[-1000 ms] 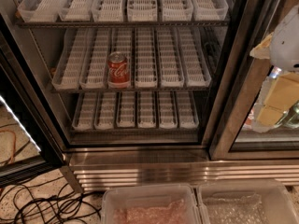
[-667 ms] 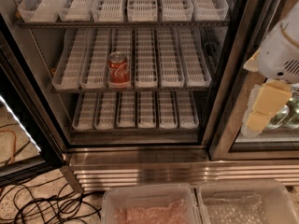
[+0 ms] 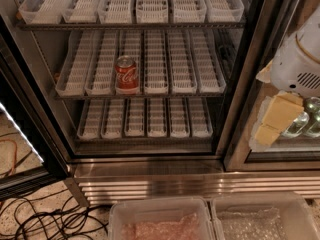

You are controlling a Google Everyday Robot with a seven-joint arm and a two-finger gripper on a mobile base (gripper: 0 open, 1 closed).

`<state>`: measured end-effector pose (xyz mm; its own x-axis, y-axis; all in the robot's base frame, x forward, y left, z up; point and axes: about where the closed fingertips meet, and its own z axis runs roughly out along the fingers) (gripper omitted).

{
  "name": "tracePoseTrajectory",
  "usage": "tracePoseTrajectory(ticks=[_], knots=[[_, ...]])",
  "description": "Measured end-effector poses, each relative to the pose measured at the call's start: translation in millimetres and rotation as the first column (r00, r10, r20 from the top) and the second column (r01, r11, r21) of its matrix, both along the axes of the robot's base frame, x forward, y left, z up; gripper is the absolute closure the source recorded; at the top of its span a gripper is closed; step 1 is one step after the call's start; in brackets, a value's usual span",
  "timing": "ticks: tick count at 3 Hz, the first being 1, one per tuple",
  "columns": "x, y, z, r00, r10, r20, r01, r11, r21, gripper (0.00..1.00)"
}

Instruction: Pick coke can from middle shelf of fridge

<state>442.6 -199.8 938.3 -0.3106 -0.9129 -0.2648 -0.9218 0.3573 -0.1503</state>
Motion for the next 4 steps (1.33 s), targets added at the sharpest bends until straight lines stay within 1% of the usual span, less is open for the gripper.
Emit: tracePoseTrajectory(ticks=[1,2,3,4], knots=[[7.2,48.8,-22.4,0.9987,-0.045,-0.026,0.048,0.991,0.125,0.00],[22.4,94.2,-35.7,0.9910,-0.114,-0.070,0.127,0.967,0.221,0.00],[31.2,129.6,-46.8,0.9803,-0.144,-0.135,0.175,0.951,0.255,0.00],[31.2,129.7,-46.9,0.9803,-0.144,-0.135,0.175,0.951,0.255,0.00]])
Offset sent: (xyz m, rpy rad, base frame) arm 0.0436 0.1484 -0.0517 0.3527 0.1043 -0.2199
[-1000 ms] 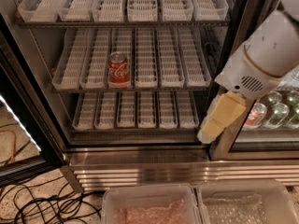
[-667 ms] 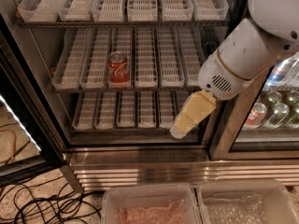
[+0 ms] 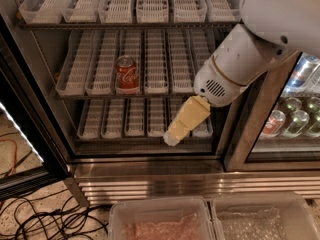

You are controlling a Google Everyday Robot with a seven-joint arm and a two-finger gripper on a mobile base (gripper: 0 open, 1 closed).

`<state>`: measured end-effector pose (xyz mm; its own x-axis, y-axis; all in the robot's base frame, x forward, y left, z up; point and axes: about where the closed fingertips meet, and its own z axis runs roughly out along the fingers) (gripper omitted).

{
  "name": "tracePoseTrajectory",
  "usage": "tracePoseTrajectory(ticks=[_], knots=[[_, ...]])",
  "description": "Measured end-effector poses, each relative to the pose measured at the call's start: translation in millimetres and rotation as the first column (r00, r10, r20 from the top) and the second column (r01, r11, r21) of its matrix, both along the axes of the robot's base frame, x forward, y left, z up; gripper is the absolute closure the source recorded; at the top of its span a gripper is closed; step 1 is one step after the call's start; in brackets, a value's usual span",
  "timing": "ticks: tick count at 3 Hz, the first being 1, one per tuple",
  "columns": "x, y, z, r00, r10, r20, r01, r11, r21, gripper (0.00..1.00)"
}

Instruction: Pick coke can from middle shelf of fridge

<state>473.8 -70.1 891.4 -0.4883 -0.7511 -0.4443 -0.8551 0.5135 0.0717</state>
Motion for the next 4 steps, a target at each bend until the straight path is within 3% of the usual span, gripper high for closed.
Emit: tracePoseTrajectory(ticks=[1,2,3,4], knots=[[7.2,14.0,-13.0,0.9981,-0.060,0.015,0.060,0.998,0.023,0.00],[28.0,45.7,-34.9,0.9840,-0.174,0.037,0.172,0.984,0.054,0.00],[48.0,64.4,-48.4,0.9601,-0.278,0.031,0.276,0.959,0.063,0.00],[48.3,65.2,-46.7,0.9438,-0.330,0.007,0.329,0.941,0.075,0.00]])
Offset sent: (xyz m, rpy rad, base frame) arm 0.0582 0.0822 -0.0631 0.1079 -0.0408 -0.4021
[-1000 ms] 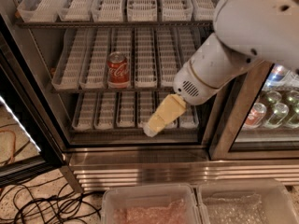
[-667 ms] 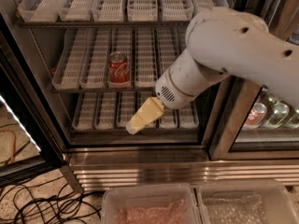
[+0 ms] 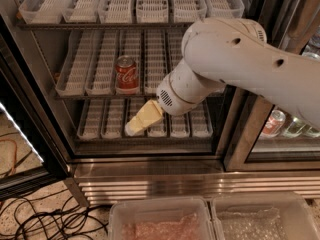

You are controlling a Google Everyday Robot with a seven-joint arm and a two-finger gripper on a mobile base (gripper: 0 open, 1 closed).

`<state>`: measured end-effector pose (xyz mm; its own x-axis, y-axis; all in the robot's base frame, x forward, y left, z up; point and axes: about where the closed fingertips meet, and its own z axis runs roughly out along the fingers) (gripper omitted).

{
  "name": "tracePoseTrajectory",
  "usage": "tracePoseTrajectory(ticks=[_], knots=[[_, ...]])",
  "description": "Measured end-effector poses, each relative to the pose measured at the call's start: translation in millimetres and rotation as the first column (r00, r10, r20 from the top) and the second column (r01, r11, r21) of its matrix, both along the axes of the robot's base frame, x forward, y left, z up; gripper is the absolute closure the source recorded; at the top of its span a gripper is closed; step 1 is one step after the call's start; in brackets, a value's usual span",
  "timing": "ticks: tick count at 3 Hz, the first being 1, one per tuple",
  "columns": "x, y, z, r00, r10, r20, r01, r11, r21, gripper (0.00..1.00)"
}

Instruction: Pick coke can from middle shelf of fridge

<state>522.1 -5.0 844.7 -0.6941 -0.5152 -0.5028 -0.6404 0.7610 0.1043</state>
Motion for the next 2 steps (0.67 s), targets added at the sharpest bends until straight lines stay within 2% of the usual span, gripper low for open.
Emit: tracePoseTrajectory(ticks=[1,2], knots=[[0.0,0.0,0.0,1.0000,0.000,0.000,0.000,1.000,0.000,0.00],[12.5,11.0,-4.6,0.9977,-0.043,0.053,0.042,0.999,0.017,0.00]])
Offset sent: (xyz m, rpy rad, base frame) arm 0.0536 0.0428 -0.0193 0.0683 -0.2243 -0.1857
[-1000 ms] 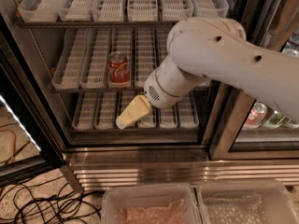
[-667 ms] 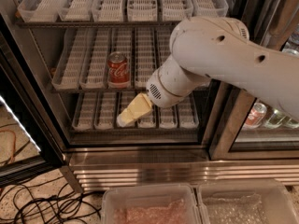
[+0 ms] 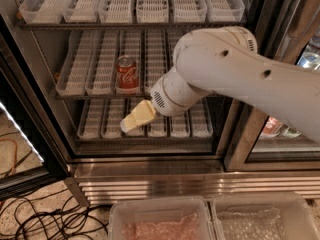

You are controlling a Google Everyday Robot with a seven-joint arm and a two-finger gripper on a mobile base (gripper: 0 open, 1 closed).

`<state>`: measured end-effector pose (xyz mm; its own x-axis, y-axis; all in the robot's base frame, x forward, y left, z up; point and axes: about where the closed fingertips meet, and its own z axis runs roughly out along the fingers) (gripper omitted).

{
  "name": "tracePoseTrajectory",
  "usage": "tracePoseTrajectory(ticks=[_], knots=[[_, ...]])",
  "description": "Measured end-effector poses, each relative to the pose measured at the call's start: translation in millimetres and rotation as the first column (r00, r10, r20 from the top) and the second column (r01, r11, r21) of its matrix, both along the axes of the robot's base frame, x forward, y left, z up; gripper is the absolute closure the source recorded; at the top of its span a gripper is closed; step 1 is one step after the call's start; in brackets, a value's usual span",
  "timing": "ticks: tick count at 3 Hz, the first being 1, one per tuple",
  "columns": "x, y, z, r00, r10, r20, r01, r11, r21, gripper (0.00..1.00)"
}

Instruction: Pick coke can from middle shelf of fridge

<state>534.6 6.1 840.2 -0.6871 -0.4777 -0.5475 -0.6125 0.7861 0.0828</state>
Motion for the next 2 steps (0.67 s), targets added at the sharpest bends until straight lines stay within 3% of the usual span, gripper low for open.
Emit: tracePoseTrajectory(ticks=[1,2], knots=[[31.7,14.7,-3.6,0.9888,-0.075,0.129,0.074,0.997,0.014,0.00],[63.7,15.5,-2.8,0.9637,-0.142,0.226,0.138,0.990,0.035,0.00]])
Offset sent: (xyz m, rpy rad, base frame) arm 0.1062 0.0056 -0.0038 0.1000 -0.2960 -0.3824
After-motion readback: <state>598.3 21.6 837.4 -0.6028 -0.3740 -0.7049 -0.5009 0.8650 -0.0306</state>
